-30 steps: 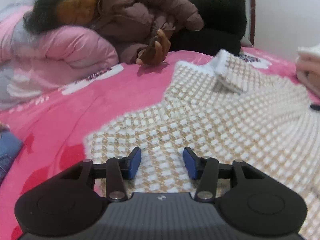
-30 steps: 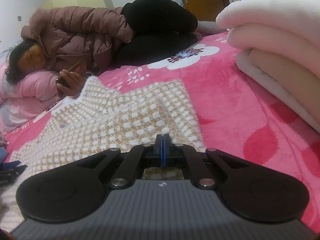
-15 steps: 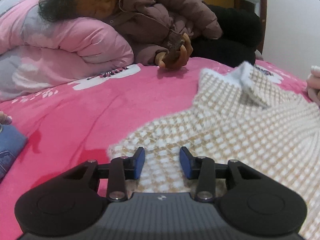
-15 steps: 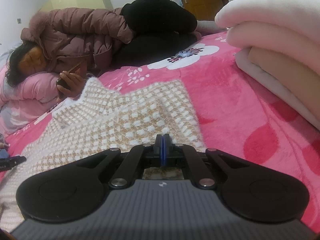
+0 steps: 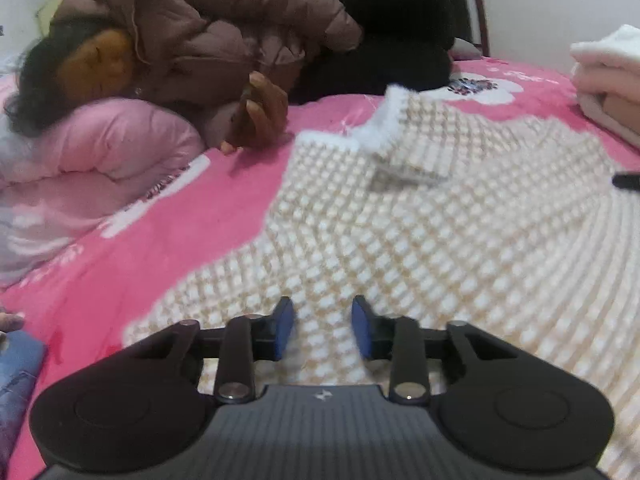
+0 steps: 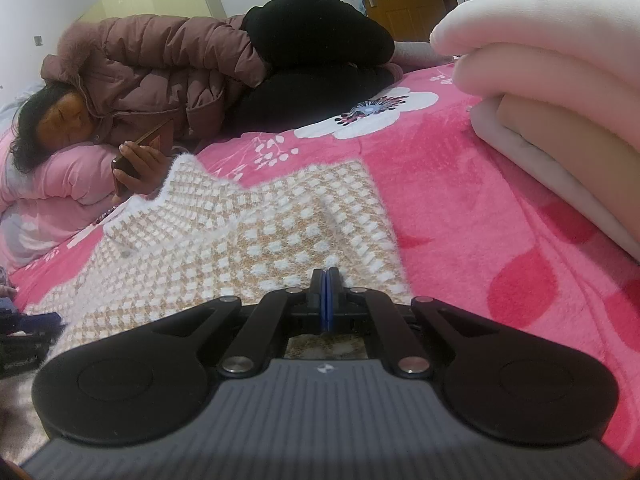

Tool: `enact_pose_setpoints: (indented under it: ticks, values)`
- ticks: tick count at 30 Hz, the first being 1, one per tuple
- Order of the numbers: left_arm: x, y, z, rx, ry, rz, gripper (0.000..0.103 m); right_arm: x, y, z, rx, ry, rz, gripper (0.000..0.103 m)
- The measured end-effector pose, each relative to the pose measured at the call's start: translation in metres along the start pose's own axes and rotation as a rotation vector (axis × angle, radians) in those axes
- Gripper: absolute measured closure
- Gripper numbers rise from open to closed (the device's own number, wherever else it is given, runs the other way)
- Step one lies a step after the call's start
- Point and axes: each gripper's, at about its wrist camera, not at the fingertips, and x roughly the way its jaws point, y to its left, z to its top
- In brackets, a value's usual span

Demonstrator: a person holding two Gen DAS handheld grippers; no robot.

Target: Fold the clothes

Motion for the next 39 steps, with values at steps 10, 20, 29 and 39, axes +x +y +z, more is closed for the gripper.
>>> enact_pose_setpoints:
  ticks: [10,20,29,39]
  values:
    - [0.005,-0.107,0.022,0.213,-0.047,0.139,0.103,0.000,0.002,0.001,0.012,0.002,0.001,0.103]
    - [0.028,-0.162,0.062,0.121,-0.090,-0.208,0.100,-0.008,-0.018,0.003,0.183,-0.033,0.075,0.101]
    - [-0.009,-0.058,0.053,-0.323,-0.180,-0.506,0.051,-0.010,-0.028,0.002,0.240,-0.070,0.079,0.100]
    - [-0.060,0.050,-0.060,-0.482,-0.066,-0.182,0.051,-0.035,0.129,-0.008,-0.397,-0.103,0.325,0.083]
